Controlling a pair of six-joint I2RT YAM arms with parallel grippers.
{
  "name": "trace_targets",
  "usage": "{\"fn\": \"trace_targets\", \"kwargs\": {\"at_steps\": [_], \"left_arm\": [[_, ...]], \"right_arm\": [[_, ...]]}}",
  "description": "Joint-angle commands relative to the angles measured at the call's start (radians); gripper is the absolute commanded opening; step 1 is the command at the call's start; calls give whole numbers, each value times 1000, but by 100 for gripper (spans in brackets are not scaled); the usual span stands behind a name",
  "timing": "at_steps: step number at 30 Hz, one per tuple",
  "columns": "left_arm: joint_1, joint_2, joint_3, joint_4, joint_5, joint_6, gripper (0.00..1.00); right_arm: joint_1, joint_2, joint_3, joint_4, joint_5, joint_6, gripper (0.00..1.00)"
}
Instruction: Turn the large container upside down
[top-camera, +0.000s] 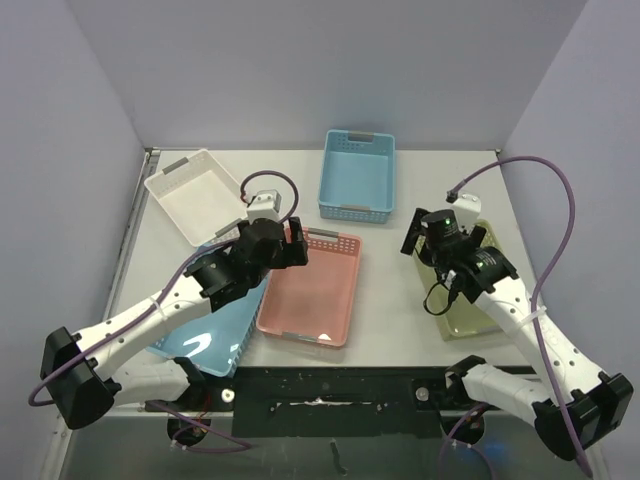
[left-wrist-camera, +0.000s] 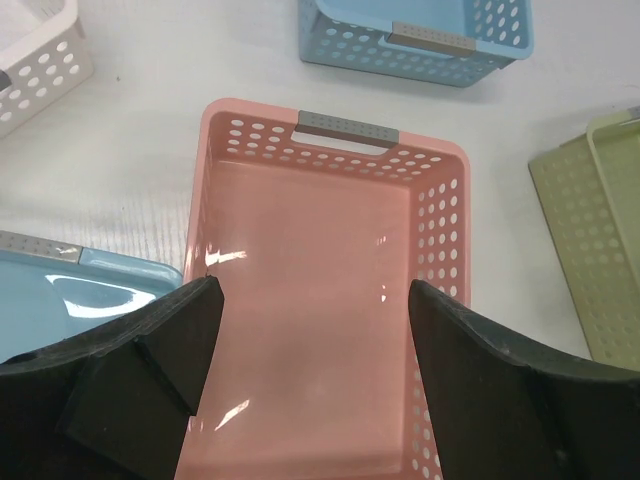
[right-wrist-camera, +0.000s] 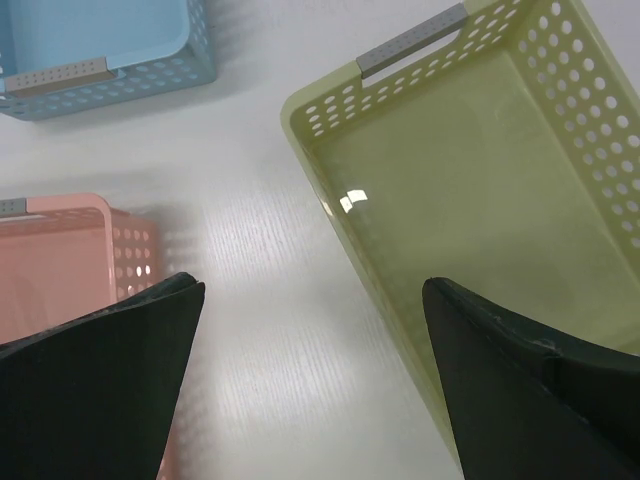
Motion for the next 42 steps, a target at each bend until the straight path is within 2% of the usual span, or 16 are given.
{"fn": "trace_targets", "kwargs": {"at_steps": [1,4,7,13,19,23,27,32,38,39,41,42], "left_arm": [[7,-4,48,103,-22,36,75],[7,-20,23,160,-19,33,75],[9,-24,13,208,64,68,75],[-6,57,74,177,182,104,74],[-160,189,166,144,194,151,73],[-206,214,147,197,206,115,73],[-206,205,97,256,215,98,73],[-206,243,135,211,198,128,73],[-206,242,134,213,174,128,73],[-206,236,128,214,172,127,73],[-206,226,114,220,170,126,73],[-206,219,106,224,171,126,73]], "right_arm": [[3,-40,6,48,61,-11,98],[3,-66,-2,60,68,-27,98],[3,-86,-16,77,70,-30,98],[3,-100,-42,108,68,-52,98],[-4,-42,-97,119,39,-117,98],[-132,57,-87,71,-183,-184,98],[-202,130,-113,80,-257,-222,98],[-227,214,-139,95,-335,-256,75],[-227,268,-129,96,-338,-273,33],[-227,267,-123,91,-333,-275,25],[-226,265,-100,75,-328,-283,3],[-222,266,-83,65,-330,-285,0]]}}
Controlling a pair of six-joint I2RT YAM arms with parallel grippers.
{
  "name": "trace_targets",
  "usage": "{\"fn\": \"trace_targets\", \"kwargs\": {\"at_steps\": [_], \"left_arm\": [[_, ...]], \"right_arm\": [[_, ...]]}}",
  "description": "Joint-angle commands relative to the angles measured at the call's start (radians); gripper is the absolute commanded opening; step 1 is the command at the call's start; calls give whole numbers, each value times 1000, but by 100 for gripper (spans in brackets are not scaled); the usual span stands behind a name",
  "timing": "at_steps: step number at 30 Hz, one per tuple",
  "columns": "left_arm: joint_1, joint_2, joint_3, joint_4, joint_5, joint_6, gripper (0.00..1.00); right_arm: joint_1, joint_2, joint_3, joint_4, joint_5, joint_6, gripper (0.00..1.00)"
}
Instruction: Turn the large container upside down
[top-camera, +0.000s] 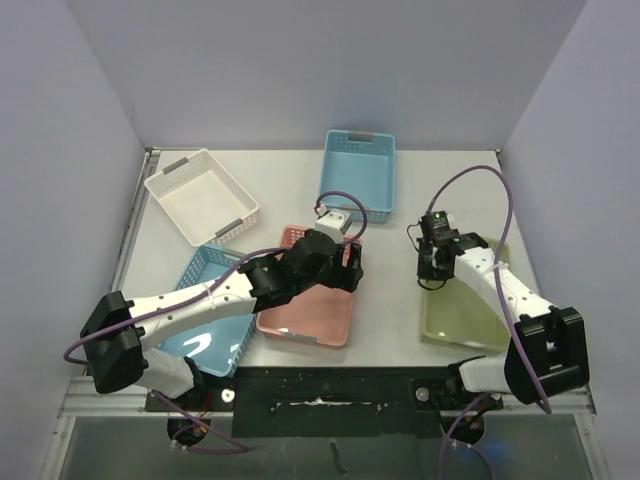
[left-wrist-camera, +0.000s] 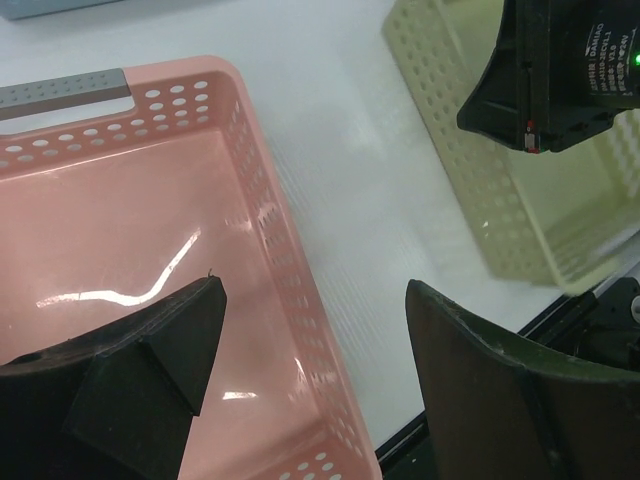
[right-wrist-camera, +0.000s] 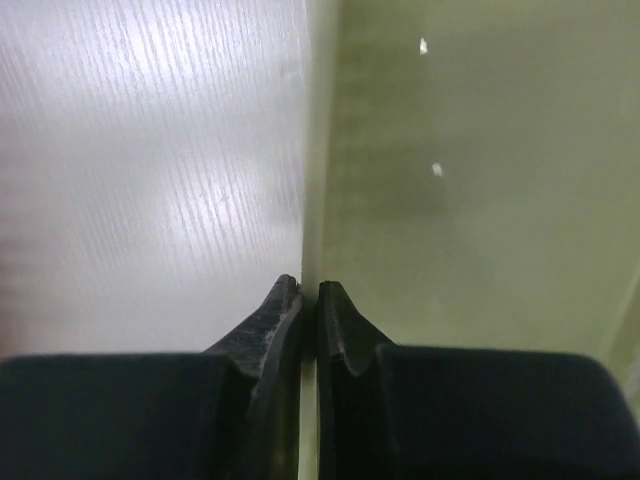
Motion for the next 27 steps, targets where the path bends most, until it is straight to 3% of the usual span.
{"fn": "trace_targets", "kwargs": {"at_steps": [1,7,13,20,27], "left_arm": [[2,-40,3,60,-20,7,73],[14,-73,-8,62,-46,8,73],[110,-133,13,13,5,5,73],[270,-263,2,-25,104,8,73],[292,-289,-24,-40,145,8,73]], "right_arm": [[10,-23,80,-20,-9,-16,0],[108,-22,261,-58,-115,56,0],[144,-40,316,94,-334,249,0],[93,-106,235,317,-571,431,0],[-33,-151,50,491,-795,565,0]]}}
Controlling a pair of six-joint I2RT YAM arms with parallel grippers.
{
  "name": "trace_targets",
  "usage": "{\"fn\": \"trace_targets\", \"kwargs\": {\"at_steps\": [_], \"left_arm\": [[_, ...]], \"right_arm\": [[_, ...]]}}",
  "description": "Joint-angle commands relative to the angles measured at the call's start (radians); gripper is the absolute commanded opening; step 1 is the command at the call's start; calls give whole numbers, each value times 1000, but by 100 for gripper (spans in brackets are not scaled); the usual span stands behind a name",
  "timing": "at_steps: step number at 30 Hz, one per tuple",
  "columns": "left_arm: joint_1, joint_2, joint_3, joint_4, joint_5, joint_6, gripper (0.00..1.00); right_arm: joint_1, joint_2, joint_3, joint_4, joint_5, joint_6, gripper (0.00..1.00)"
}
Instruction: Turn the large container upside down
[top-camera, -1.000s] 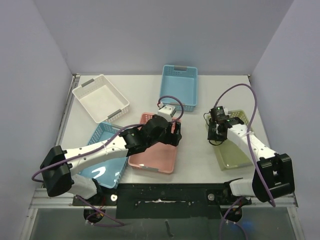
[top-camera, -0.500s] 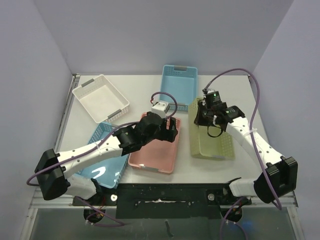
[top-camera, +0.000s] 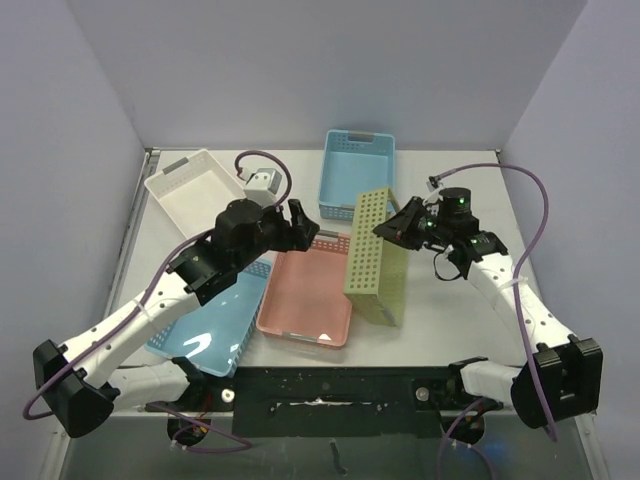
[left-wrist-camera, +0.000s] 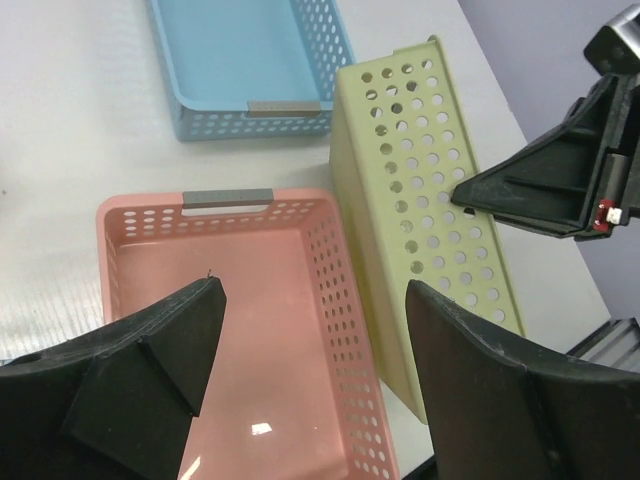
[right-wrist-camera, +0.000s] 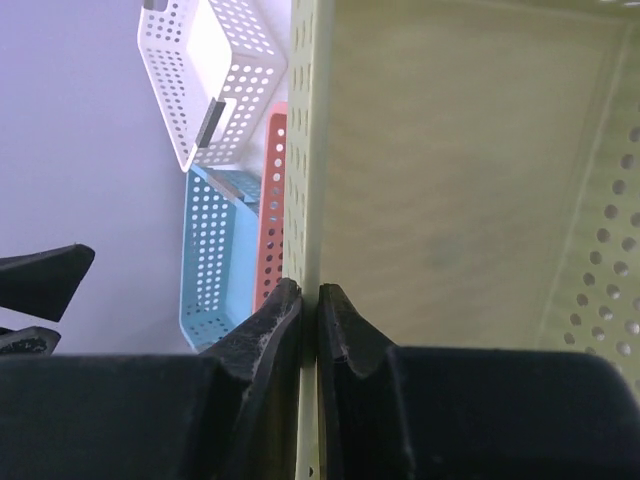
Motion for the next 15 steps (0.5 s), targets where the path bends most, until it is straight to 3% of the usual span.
{"fn": "trace_targets", "kwargs": {"at_steps": [1,8,15], "left_arm": [[4,-8,-12,7,74,5,73],[5,-2,-26,29,122,14,73],[4,56,25,23,164,46,73]], "right_arm": [[-52,-39,-82,157,-182,94,0],[-186,-83,-244,267,-394,114,0],[-362,-118,-296,154,-464,-13,21]]}}
